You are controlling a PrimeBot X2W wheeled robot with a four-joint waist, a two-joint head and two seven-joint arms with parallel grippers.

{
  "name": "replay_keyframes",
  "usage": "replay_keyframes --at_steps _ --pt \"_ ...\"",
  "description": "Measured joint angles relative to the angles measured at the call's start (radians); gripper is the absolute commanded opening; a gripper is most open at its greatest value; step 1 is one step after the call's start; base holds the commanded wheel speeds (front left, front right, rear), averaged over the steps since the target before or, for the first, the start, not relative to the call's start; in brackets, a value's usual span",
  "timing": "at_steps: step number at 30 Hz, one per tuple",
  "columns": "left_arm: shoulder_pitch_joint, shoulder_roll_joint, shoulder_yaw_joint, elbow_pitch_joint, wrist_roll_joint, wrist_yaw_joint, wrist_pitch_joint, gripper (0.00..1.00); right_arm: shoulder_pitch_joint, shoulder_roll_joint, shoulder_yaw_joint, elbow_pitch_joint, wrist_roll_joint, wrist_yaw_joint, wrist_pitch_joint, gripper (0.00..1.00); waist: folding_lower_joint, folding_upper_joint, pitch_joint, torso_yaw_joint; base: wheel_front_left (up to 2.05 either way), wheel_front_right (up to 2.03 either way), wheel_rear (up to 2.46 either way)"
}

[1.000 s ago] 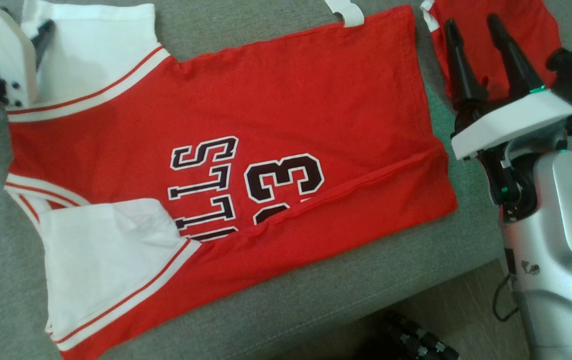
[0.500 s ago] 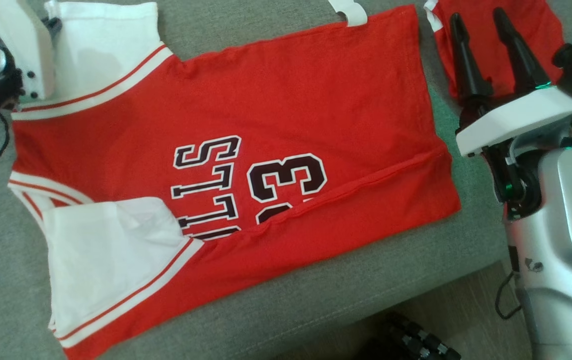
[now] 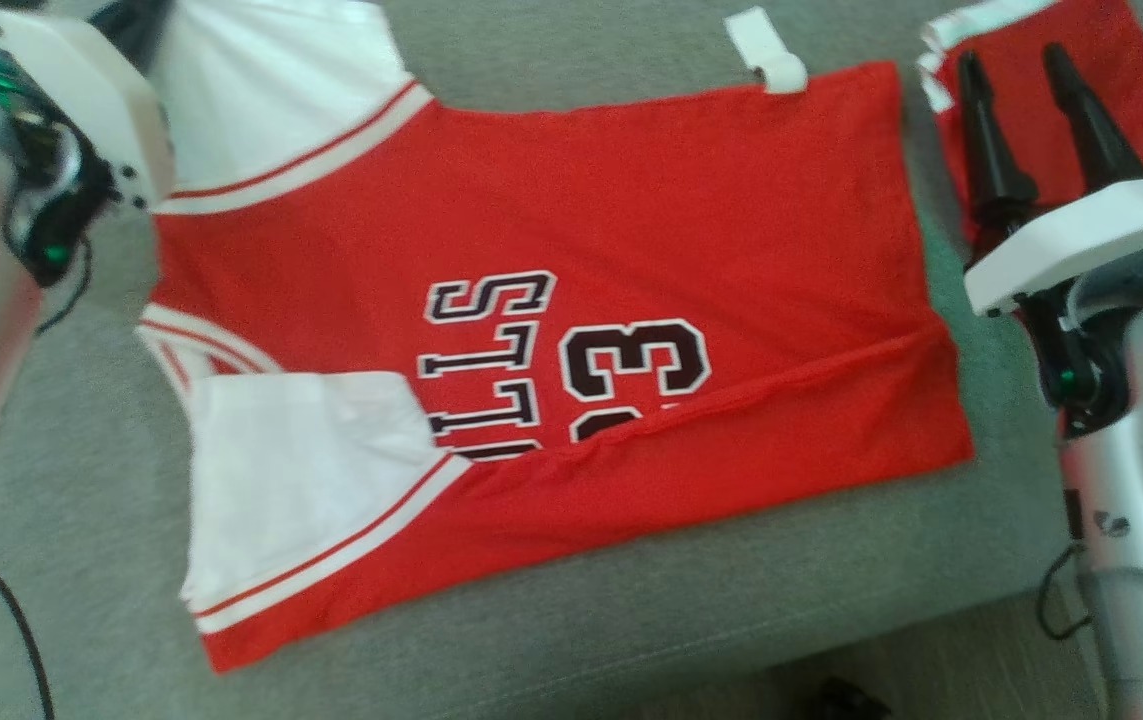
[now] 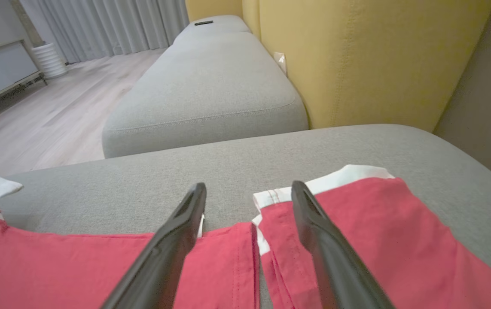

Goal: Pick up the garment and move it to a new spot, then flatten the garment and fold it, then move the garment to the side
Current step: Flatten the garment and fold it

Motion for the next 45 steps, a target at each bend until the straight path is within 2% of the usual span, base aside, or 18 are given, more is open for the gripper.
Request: replay_keyframes --at_steps 4,9,11,12,17,28,32,33,34,35,39,45 --pt "0.020 -0.004 -0.050 -0.040 0.065 0.000 -0.059 0.00 -0.006 -0.039 0.008 0.038 0.005 0.000 0.024 1.00 0.0000 0.0000 -0.020 0.050 0.00 0.00 0.00" --pt "0.048 -0.009 -0.081 -0.104 0.080 0.000 -0.091 0.00 -0.051 -0.082 0.039 0.111 0.019 0.000 0.075 1.00 -0.0001 0.0000 -0.036 0.117 0.00 0.00 0.00" --pt "0.053 -0.005 -0.117 -0.138 0.135 0.019 -0.106 0.00 -0.091 -0.114 0.070 0.178 0.027 0.000 0.100 1.00 0.0000 0.0000 -0.038 0.155 0.00 0.00 0.00" --pt "0.053 -0.005 -0.117 -0.138 0.135 0.019 -0.106 0.00 -0.091 -0.114 0.070 0.178 0.027 0.000 0.100 1.00 0.0000 0.0000 -0.038 0.155 0.00 0.00 0.00" --pt "0.062 -0.009 -0.132 -0.214 0.136 0.035 -0.107 0.00 -0.153 -0.199 0.149 0.322 0.041 0.000 0.144 1.00 0.0000 0.0000 -0.033 0.222 0.00 0.00 0.00" --pt "0.066 -0.009 -0.144 -0.302 0.137 0.053 -0.091 0.00 -0.286 -0.274 0.297 0.495 0.095 0.000 0.216 1.00 0.0000 0.0000 0.011 0.276 0.00 0.00 0.00" --pt "0.066 -0.009 -0.155 -0.307 0.144 0.053 -0.086 0.00 -0.338 -0.293 0.349 0.523 0.139 0.000 0.287 0.99 0.0000 0.0000 0.020 0.283 0.00 0.00 0.00" --pt "0.066 -0.009 -0.156 -0.305 0.144 0.053 -0.086 0.00 -0.351 -0.298 0.362 0.525 0.155 0.000 0.305 0.71 0.0001 0.0000 0.022 0.282 0.00 0.00 0.00" --pt "0.066 -0.009 -0.156 -0.305 0.144 0.053 -0.086 0.00 -0.351 -0.298 0.362 0.525 0.155 0.000 0.305 0.19 0.0001 0.0000 0.022 0.282 0.00 0.00 0.00" --pt "0.066 -0.009 -0.156 -0.303 0.144 0.054 -0.086 0.00 -0.360 -0.299 0.374 0.526 0.168 0.000 0.316 0.00 0.0000 0.0000 0.022 0.281 0.00 0.00 0.00" --pt "0.063 -0.007 -0.153 -0.280 0.144 0.063 -0.088 0.00 -0.365 -0.299 0.396 0.525 0.222 0.000 0.300 0.00 0.0001 0.0000 0.019 0.269 0.00 0.00 0.00" --pt "0.042 -0.006 -0.131 -0.231 0.143 0.072 -0.121 0.00 -0.401 -0.298 0.405 0.497 0.285 0.000 0.178 0.00 0.0000 0.0000 0.015 0.245 0.00 0.00 0.00"
